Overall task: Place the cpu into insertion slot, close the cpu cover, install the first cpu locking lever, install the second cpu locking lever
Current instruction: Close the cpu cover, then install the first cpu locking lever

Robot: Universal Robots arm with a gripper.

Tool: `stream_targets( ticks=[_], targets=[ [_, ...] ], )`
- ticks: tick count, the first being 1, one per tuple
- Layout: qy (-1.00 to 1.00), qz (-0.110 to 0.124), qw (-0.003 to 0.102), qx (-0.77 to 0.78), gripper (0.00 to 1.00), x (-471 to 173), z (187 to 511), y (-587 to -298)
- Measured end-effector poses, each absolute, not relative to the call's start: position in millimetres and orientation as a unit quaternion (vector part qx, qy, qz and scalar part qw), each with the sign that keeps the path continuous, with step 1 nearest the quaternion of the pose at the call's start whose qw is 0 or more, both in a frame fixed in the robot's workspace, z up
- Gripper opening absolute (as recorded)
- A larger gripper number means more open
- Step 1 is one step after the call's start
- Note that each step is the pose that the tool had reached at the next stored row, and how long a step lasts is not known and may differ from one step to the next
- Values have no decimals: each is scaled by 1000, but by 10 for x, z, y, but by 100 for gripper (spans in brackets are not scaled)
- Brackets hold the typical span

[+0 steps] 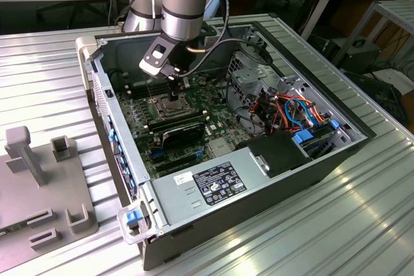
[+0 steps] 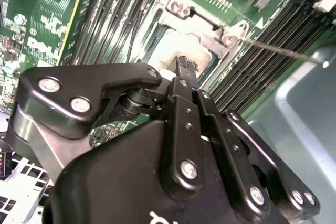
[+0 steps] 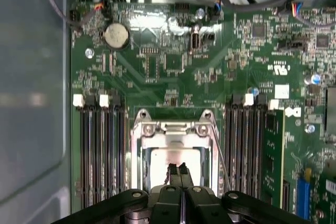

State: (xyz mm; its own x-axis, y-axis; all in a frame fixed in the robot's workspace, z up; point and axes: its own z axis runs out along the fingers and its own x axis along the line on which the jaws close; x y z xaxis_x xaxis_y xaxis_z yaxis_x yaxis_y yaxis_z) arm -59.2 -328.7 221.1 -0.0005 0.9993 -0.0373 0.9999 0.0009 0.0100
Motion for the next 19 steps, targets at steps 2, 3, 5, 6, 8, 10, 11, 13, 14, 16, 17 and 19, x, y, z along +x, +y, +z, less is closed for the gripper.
stream_targets(
  ticks=[2, 3, 5, 6, 8, 10, 11, 13, 14, 16, 17, 19],
  targets=[
    [707, -10, 17, 707, 11, -592, 2211, -3286],
    [707, -10, 17, 707, 11, -590, 2211, -3286],
    [707, -10, 17, 707, 11, -588, 2211, -3286],
    [707, -10, 17, 707, 11, -588, 2211, -3286],
    [707, -10, 17, 707, 11, -587, 2211, -3286],
    [707, -10, 17, 707, 11, -586, 2211, -3286],
    [707, -10, 17, 707, 11, -585, 2211, -3286],
    [707, -10, 17, 707, 11, -584, 2211, -3286],
    [707, -10, 17, 707, 11, -584, 2211, -3286],
    [707, -10, 17, 707, 11, -583, 2211, -3286],
    [707, -10, 17, 707, 11, -583, 2211, -3286],
    [709, -10, 17, 705, 11, -583, 2211, -3286]
  ],
)
